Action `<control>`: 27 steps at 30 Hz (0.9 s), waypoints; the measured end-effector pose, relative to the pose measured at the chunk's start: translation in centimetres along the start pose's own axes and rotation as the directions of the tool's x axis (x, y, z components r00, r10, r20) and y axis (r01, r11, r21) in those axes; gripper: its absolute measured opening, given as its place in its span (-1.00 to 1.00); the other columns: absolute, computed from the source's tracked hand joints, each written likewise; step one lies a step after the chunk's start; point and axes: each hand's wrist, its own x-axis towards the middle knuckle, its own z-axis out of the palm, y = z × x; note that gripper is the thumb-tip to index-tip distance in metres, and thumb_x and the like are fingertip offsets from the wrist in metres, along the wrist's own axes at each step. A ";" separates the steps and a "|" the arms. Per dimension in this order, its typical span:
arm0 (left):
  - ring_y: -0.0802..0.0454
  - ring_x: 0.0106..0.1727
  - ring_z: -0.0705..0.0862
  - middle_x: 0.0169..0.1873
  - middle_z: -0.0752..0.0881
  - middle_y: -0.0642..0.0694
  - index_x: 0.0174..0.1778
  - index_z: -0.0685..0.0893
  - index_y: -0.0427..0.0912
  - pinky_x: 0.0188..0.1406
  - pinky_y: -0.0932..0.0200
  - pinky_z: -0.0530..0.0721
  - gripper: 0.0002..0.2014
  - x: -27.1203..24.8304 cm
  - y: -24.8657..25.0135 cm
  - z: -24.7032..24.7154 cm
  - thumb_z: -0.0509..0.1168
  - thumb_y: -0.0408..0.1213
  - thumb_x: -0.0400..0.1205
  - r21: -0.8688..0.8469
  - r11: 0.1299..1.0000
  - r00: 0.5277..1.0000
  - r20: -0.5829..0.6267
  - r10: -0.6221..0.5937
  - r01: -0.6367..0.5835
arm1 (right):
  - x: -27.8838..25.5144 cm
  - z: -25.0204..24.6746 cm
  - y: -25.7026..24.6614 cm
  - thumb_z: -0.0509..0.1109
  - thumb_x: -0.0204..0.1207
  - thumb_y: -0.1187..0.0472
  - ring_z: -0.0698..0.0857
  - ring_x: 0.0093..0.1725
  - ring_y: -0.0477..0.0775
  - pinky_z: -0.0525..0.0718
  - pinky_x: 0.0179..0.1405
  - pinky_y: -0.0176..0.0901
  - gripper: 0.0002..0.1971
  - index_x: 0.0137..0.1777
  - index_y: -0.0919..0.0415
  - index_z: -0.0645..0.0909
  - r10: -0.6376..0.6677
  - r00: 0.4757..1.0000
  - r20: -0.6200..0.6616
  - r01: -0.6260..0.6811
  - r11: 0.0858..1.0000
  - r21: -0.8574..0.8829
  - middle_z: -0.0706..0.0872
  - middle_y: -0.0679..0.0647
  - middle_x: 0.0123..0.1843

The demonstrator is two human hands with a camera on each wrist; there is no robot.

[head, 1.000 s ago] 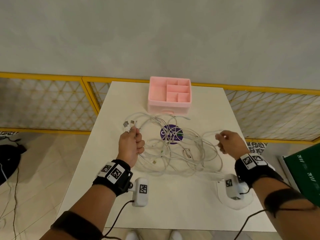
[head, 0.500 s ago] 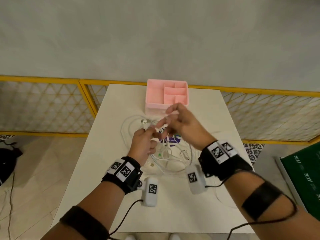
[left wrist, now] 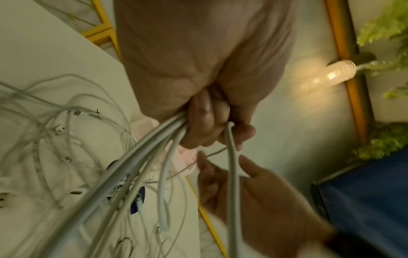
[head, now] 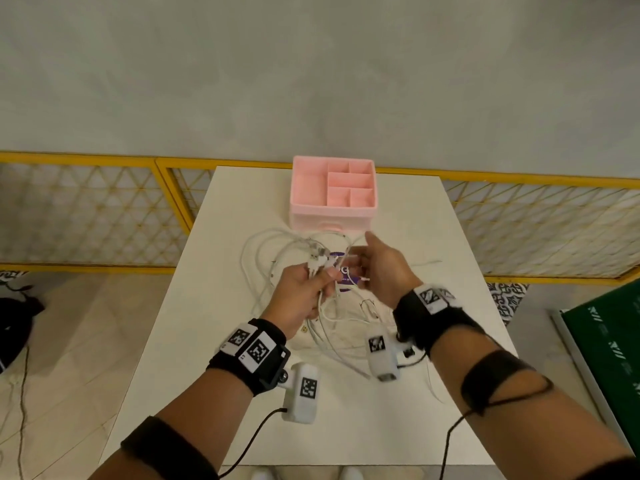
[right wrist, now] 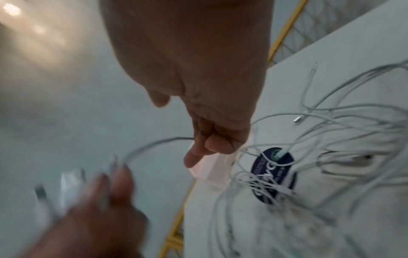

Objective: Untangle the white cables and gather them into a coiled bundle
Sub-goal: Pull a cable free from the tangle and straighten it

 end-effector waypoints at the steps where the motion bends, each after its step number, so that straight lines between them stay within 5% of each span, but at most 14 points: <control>1: 0.03 -0.52 0.33 -0.44 0.59 -0.11 -0.02 0.77 -0.41 -0.64 0.29 0.20 -0.75 -0.1 -0.4 0.2 0.36 -0.23 0.72 0.029 1.000 1.000 0.005 -0.006 0.006 | 0.5 0.1 -1.2 0.15 0.76 -0.02 0.57 -0.40 0.02 0.43 -0.44 -0.15 -0.64 0.09 0.30 0.59 -0.017 1.000 -0.023 0.018 0.998 0.056 0.77 0.21 -0.16; 6: 0.05 -0.55 0.32 -0.47 0.60 -0.07 -0.10 0.77 -0.30 -0.66 0.30 0.25 -0.78 -0.9 -1.9 0.5 0.36 -0.21 0.73 0.082 0.996 0.999 0.023 -0.034 0.032 | 1.9 1.0 -7.7 0.31 0.68 0.33 0.63 -0.36 0.08 0.68 -0.38 -0.09 -0.92 0.04 0.34 0.61 -0.191 0.979 -0.074 0.202 0.960 0.192 0.66 0.14 -0.31; 12: 0.02 -0.50 0.32 -0.44 0.60 -0.09 -0.02 0.77 -0.37 -0.62 0.26 0.22 -0.79 -0.5 -2.1 -0.9 0.37 -0.25 0.71 -0.027 0.999 0.999 -0.050 -0.021 0.020 | 1.1 1.5 -11.4 0.30 0.68 0.32 0.47 -0.57 0.04 0.67 -0.39 -0.12 -0.88 0.06 0.35 0.66 -0.343 0.936 -0.076 0.348 0.934 0.075 0.49 0.09 -0.49; 17: 0.07 -0.53 0.35 -0.46 0.58 -0.09 -0.02 0.75 -0.40 -0.64 0.29 0.24 -0.79 -0.4 -2.2 -1.9 0.38 -0.27 0.70 -0.054 0.998 0.996 -0.084 -0.035 0.031 | 1.1 0.9 -12.0 0.16 0.62 0.34 0.48 -0.49 0.03 0.57 -0.41 -0.15 -0.82 -0.08 0.29 0.61 -0.304 0.951 -0.053 0.306 0.904 0.300 0.51 0.08 -0.40; 22: 0.05 -0.54 0.33 -0.48 0.59 -0.10 -0.08 0.76 -0.34 -0.62 0.29 0.21 -0.83 -0.4 -3.1 -1.5 0.38 -0.29 0.71 -0.035 0.998 0.994 -0.089 -0.058 0.056 | -0.3 0.3 -12.2 0.23 0.72 0.20 0.24 -0.58 0.02 0.43 -0.54 -0.19 -0.73 0.19 0.38 0.66 -0.298 0.946 0.132 0.315 0.940 -0.134 0.28 0.05 -0.51; 27: 0.07 -0.52 0.33 -0.48 0.59 -0.09 -0.09 0.77 -0.28 -0.60 0.28 0.18 -0.85 -0.5 -3.6 -1.6 0.37 -0.28 0.71 -0.053 0.996 0.993 -0.080 -0.082 0.078 | -0.4 0.2 -12.7 0.17 0.71 0.33 0.31 -0.57 0.01 0.35 -0.53 -0.24 -0.73 0.19 0.31 0.71 -0.391 0.915 0.103 0.403 0.865 -0.297 0.46 0.10 -0.46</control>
